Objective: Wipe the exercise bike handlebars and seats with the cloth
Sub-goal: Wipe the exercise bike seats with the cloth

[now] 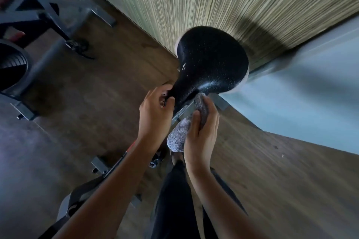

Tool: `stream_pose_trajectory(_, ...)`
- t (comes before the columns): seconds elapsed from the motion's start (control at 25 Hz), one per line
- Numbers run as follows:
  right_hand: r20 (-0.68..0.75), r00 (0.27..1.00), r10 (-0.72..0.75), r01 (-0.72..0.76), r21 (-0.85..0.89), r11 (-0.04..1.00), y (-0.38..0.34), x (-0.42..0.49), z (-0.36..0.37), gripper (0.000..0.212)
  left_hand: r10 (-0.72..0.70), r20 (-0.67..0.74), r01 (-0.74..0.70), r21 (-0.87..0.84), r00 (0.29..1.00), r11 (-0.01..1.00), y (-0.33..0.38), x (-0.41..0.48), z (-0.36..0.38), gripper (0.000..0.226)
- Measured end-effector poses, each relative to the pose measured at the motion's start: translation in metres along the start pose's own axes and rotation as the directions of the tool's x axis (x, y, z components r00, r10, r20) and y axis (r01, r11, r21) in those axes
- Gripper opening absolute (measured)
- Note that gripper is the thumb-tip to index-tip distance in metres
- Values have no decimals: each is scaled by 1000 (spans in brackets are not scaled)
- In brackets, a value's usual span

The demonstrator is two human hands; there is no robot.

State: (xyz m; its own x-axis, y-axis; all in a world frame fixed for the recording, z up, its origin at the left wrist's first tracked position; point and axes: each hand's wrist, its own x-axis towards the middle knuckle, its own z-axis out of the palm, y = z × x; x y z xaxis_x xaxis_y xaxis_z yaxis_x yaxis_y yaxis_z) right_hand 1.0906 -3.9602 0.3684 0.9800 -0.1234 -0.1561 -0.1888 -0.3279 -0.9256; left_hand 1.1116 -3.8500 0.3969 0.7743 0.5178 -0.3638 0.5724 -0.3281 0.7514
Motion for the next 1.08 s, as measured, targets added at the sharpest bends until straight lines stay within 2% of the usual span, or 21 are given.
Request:
stream_pose_trajectory(0.12,-21,999,-37,37,-1,999,7,-7,13,37,4,7,-4,-57,1000,998,-5,1,-3,28)
stream_pose_trajectory(0.24,58,989,-135,137,-30,990,11,-5,11,36,11,-36,-15,-125,999,992,-11,1,1,25)
stream_pose_trajectory(0.36,166,956,-241,257,-83,963,15,3,-5,35,38,-142,-62,-169,989,984,-13,-8,10,24)
stream_pose_trajectory(0.52,306,877,-370,421,-116,900,22,19,-21,38,25,-292,-101,-247,956,964,-16,-17,24,17)
stream_pose_trajectory(0.68,397,759,-515,566,-12,824,37,35,-28,37,3,-430,-137,-280,903,950,-23,-20,40,16)
stream_pose_trajectory(0.8,359,583,-729,743,129,657,55,57,-21,32,41,-543,-224,-275,839,935,-32,-19,55,15)
stream_pose_trajectory(0.96,292,414,-862,858,192,477,77,79,7,34,174,-659,-434,-254,732,864,-53,-11,77,15)
stream_pose_trajectory(1.0,252,386,-887,884,173,434,84,82,19,34,229,-679,-494,-223,697,840,-61,-7,82,17)
stream_pose_trajectory(1.08,146,387,-910,912,88,402,96,82,39,38,329,-712,-607,-170,621,776,-77,1,88,20)
